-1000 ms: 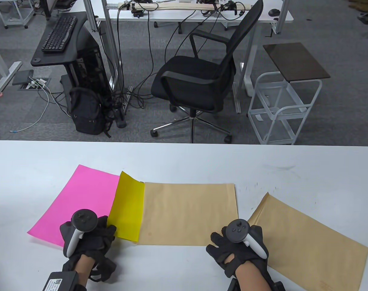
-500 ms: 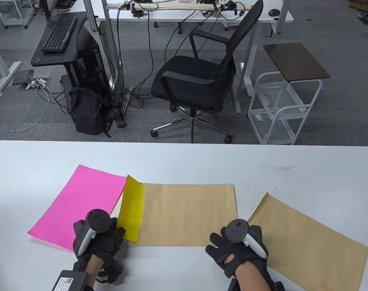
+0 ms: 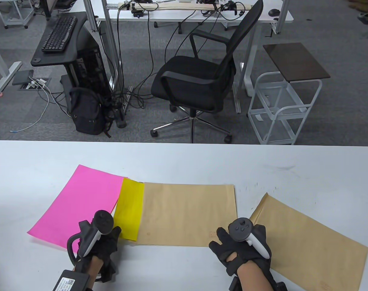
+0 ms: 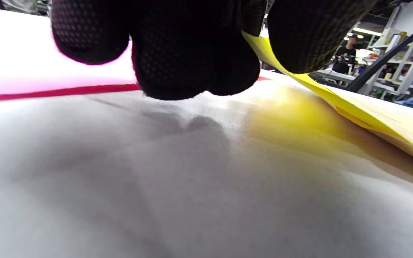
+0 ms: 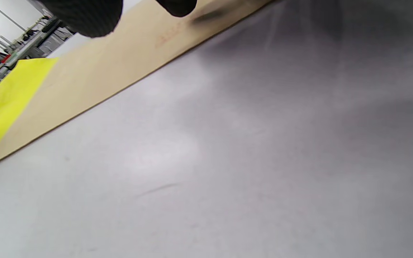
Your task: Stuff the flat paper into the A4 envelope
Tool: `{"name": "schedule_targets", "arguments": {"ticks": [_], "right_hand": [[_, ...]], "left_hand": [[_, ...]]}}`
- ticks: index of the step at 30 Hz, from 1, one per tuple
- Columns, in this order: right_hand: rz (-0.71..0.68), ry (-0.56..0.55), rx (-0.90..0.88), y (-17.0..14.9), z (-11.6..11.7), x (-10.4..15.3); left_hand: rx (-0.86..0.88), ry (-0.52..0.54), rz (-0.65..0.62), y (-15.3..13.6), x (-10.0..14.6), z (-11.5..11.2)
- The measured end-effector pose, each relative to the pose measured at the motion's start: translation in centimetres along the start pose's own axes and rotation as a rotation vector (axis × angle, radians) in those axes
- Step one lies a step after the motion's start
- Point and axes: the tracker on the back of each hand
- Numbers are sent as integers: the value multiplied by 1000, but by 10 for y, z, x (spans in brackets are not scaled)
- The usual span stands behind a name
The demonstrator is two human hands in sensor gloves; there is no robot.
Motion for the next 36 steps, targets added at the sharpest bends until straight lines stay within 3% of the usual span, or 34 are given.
{"name": "schedule_targets", "arguments": {"ticks": [14,36], "right_hand": [[2,22,5,0,5,-3],[-15,45,-13,1,5,-3]], "left_hand": [[-56,-41,-117,10,2,-5],[48,-46,-242,21,7,-10]]}}
Point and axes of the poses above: the tracker on the back of each hand, its own y axis roughly to the thumb side, its own x axis roughly from the fingertips to the wrist, z = x × y, and after that the axes turned 7 degrees about -x, right-handed
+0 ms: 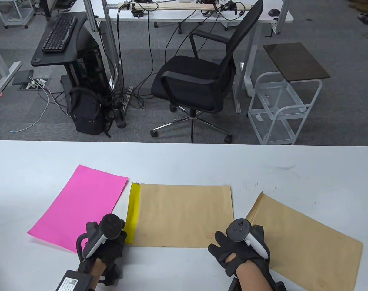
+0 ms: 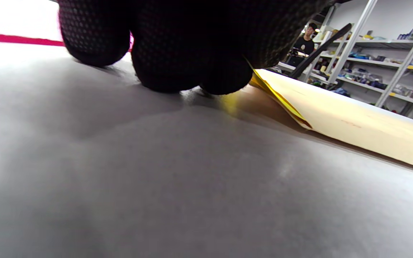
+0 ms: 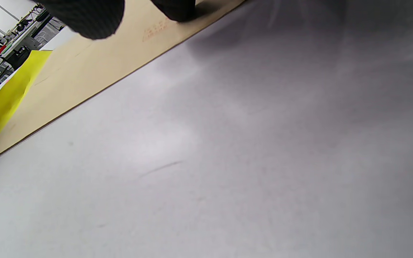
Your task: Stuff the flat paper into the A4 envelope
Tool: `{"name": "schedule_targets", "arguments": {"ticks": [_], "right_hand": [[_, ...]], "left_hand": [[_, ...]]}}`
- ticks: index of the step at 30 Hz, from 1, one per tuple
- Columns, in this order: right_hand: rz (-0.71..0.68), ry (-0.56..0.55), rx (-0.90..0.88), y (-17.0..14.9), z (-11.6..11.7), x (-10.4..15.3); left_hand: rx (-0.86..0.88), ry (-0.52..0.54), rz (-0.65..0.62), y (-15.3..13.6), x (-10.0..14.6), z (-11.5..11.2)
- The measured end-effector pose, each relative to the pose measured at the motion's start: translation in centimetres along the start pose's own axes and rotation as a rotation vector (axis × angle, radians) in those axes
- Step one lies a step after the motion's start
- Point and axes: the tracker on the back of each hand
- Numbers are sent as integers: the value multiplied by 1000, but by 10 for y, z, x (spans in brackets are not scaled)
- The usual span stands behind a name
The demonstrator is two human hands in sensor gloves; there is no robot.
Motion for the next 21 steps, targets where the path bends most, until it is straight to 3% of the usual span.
{"name": "schedule_targets", "arguments": {"ticks": [13,21], "right_hand": [[-3,2,-1,0,0,0],[-1,5,5,0,1,0]], "left_hand": [[-50,4,-21,7,1,-2],[-221,35,-42,22,5,-2]]}}
Point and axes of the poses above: the tracker on the back of each hand, its own y axis roughly to the thumb side, its own x axis roughly from the fingertips to the wrist, z = x × y, and after that the axes turned 7 degrees about -x, right-handed
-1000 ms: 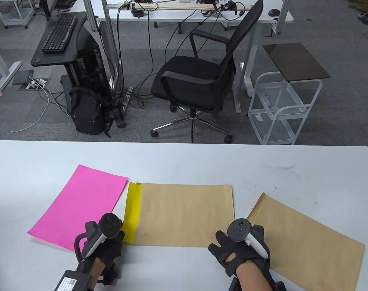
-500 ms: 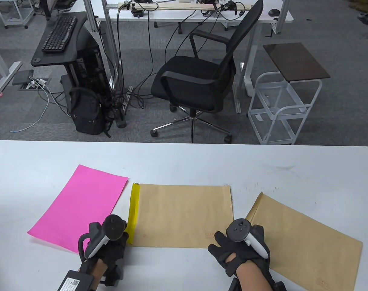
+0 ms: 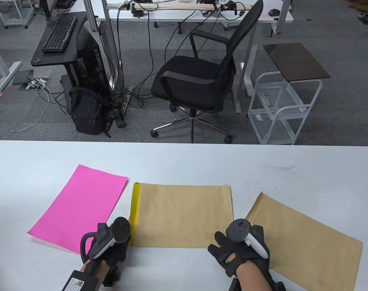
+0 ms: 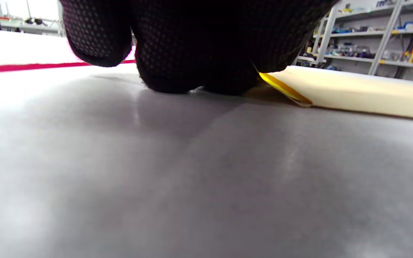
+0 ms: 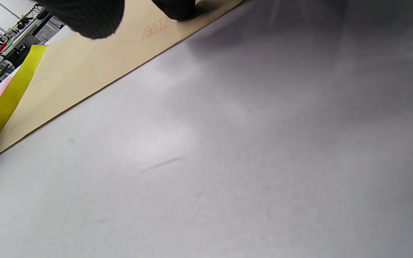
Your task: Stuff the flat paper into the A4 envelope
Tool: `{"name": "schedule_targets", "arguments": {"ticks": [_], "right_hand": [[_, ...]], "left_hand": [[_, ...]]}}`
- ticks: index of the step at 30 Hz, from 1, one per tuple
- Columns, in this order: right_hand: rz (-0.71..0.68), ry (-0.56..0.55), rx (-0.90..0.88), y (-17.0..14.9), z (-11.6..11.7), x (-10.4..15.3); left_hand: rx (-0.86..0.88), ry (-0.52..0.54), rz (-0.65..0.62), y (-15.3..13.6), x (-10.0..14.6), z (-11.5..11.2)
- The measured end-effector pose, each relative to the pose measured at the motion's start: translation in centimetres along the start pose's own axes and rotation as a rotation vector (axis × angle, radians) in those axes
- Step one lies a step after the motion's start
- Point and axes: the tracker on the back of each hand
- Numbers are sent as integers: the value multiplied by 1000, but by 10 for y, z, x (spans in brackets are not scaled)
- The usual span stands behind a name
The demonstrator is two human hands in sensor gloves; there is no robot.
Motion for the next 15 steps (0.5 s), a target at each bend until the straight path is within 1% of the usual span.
{"name": "schedule_targets", "arguments": {"ticks": [4,6,7,15], "right_hand": [[-1,-1,2,0,0,0],[0,0,3,0,0,0],[0,0,4,0,0,0],[2,0,14,1,1,0]], "left_hand": [[-94,0,18,7,0,0],[-143,-36,60,7,0,-1],[-153,-45,55,7,0,-2],[-133,-71,30,6,-1,-3]]}}
Point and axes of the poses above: the tracker on the back of each hand, its own y axis roughly to the thumb side, its own x axis roughly from the fingertips to the wrist, z = x × y, and after that the axes turned 7 degrees about -x, right-handed
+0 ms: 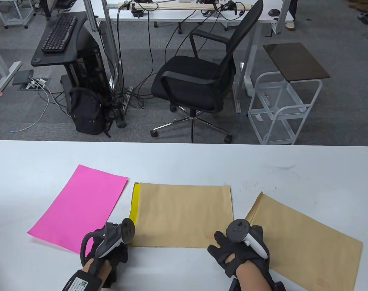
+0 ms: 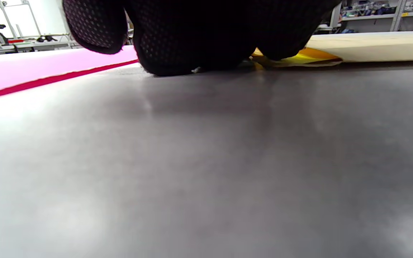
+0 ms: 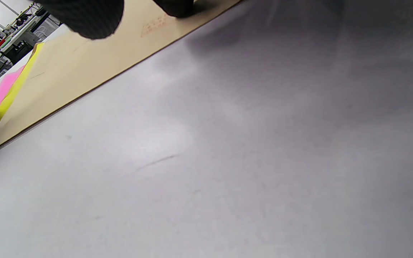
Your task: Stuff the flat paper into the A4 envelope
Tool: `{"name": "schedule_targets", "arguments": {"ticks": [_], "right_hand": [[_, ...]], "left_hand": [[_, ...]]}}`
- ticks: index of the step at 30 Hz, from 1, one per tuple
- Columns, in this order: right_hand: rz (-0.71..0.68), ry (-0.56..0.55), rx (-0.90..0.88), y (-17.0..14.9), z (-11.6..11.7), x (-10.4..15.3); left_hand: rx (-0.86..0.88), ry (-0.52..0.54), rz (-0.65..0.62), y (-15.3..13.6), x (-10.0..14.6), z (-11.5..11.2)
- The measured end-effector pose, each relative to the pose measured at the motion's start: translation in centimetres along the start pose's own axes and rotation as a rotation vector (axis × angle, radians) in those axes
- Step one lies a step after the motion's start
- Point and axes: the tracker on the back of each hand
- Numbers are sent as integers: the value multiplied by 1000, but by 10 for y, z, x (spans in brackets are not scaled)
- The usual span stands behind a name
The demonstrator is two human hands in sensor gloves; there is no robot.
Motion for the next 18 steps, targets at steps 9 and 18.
{"name": "schedule_targets", "arguments": {"ticks": [9,18], "right_hand": [[-19,-15,-6,0,0,-1],[-30,-20,13,0,0,-1]], "left_hand": [[13,-6,-27,-1,0,-1],[3,-19,-119,5,2,-2]]}}
Point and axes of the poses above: the tracker on the back of each hand, its own y axis roughly to the thumb side, its own x axis roughly from the fingertips to the wrist, z = x × y, and after that the axes turned 7 degrees about -x, right-handed
